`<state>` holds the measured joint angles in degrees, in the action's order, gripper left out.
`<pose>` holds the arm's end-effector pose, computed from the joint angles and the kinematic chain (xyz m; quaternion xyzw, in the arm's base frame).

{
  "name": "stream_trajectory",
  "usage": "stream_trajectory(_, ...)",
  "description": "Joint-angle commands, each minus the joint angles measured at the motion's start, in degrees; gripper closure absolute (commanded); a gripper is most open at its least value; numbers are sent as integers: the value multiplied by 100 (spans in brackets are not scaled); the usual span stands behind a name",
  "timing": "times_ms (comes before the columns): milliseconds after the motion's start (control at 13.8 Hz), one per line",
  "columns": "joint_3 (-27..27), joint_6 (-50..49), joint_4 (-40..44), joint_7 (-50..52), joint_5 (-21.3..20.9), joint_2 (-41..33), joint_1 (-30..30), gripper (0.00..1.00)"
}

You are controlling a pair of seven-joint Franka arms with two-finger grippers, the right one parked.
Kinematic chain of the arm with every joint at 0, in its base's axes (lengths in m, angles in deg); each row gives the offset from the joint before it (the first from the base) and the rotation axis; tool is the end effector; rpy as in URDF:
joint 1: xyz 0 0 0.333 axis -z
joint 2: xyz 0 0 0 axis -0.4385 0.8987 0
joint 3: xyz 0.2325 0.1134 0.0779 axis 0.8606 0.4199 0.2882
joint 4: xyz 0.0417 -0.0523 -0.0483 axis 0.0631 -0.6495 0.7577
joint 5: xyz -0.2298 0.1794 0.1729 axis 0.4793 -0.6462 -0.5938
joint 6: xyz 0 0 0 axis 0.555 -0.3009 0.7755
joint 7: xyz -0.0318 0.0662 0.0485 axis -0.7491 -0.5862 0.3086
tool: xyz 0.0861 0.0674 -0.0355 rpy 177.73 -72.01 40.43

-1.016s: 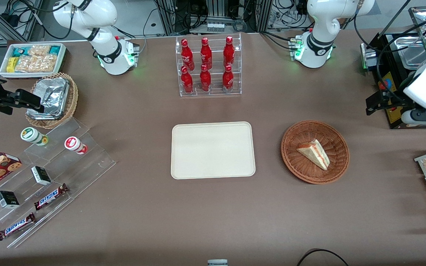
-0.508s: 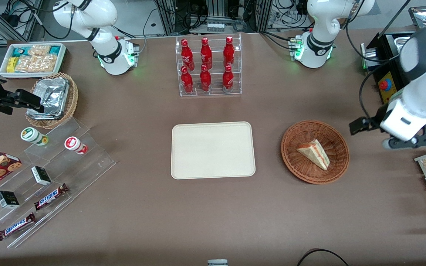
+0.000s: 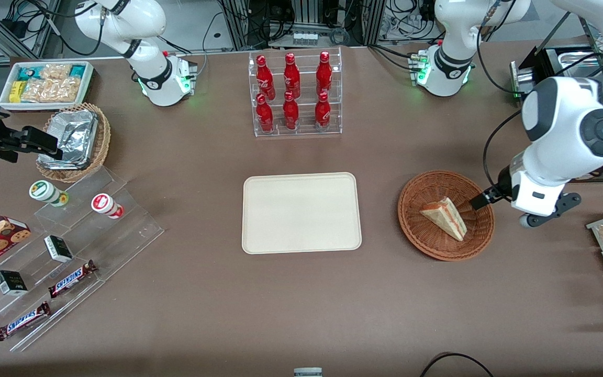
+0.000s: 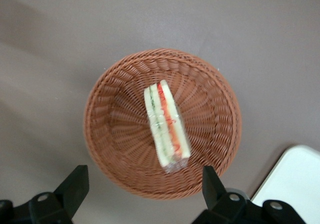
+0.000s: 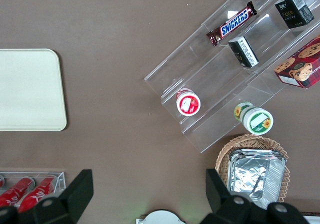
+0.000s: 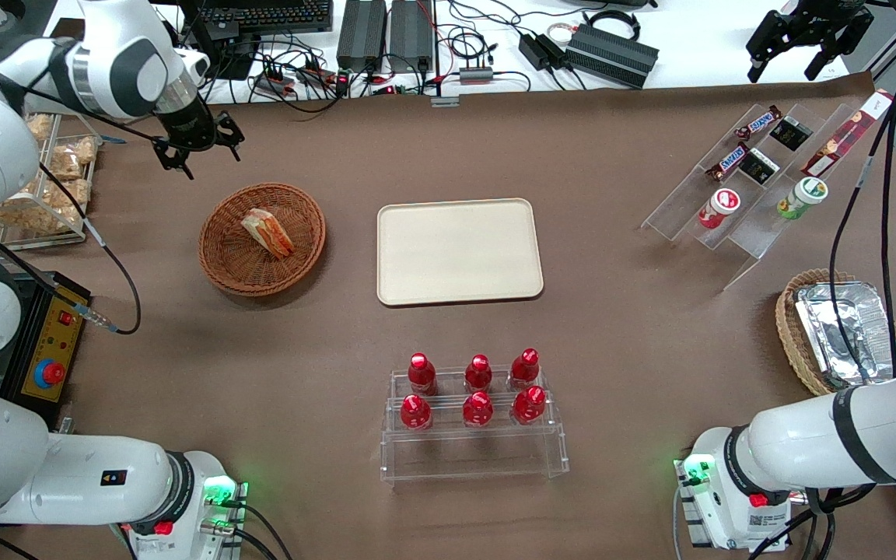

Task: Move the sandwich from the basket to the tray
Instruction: 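Move the left gripper over the sandwich in the wicker basket, then lower the left gripper and close it on the wrapped sandwich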

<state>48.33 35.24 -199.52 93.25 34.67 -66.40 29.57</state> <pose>0.5219 -0.0679 0.3912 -0.9619 -0.2727 0.0182 0.0071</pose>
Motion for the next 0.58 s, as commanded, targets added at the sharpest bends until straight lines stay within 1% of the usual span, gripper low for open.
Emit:
stream_trajectory(0, 29, 921, -652, 1349, -79, -175, 310, 0)
stream_trajectory(73, 29, 1151, -749, 1589, -79, -131, 390, 0)
stream_trajectory(218, 29, 1354, -943, 1635, -79, -61, 408, 0)
stream_trajectory(363, 29, 1906, -1416, 1636, -79, -52, 417, 0)
stream_trajectory(508, 29, 2067, -1541, 1679, -79, 79, 408, 0)
